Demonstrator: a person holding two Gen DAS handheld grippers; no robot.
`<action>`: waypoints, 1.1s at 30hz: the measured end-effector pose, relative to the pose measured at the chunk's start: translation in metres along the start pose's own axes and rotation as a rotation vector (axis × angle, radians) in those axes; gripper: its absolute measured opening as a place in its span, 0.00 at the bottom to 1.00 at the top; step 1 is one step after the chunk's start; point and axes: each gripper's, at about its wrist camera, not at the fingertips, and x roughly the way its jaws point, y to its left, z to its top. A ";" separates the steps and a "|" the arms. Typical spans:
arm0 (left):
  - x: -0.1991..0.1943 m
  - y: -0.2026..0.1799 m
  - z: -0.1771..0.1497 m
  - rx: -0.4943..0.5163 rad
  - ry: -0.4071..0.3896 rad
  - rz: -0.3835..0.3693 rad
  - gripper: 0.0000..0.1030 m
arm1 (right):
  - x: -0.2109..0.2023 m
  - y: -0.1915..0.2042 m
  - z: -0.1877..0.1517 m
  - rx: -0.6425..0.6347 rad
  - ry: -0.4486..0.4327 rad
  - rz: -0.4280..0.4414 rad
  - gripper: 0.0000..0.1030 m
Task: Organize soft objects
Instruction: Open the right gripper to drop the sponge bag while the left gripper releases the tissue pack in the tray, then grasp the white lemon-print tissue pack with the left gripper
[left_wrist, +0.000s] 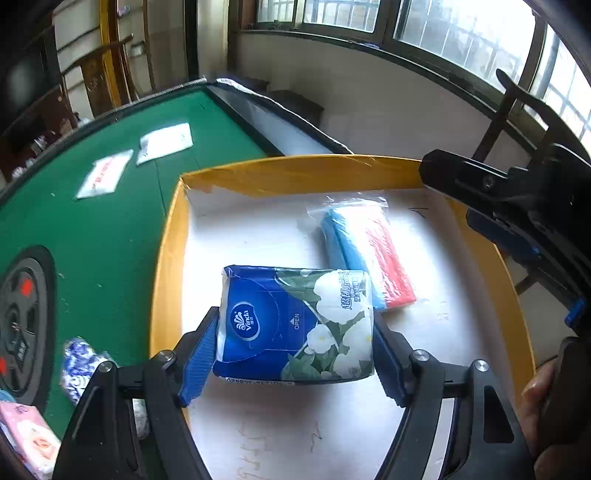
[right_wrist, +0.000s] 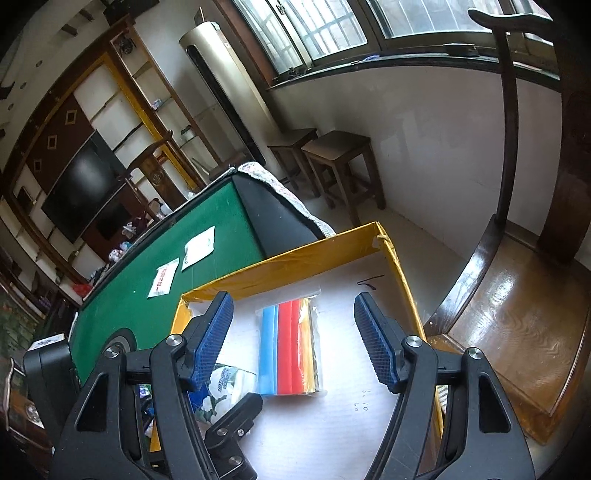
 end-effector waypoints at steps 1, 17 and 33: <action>0.000 0.001 0.000 -0.008 0.005 -0.017 0.75 | 0.000 -0.001 0.000 0.003 -0.001 0.000 0.67; -0.027 0.001 -0.011 -0.004 -0.011 -0.084 0.75 | -0.012 -0.001 0.002 -0.008 -0.046 -0.029 0.67; -0.150 0.066 -0.076 -0.151 -0.222 -0.190 0.75 | -0.022 0.012 -0.004 -0.067 -0.084 -0.006 0.67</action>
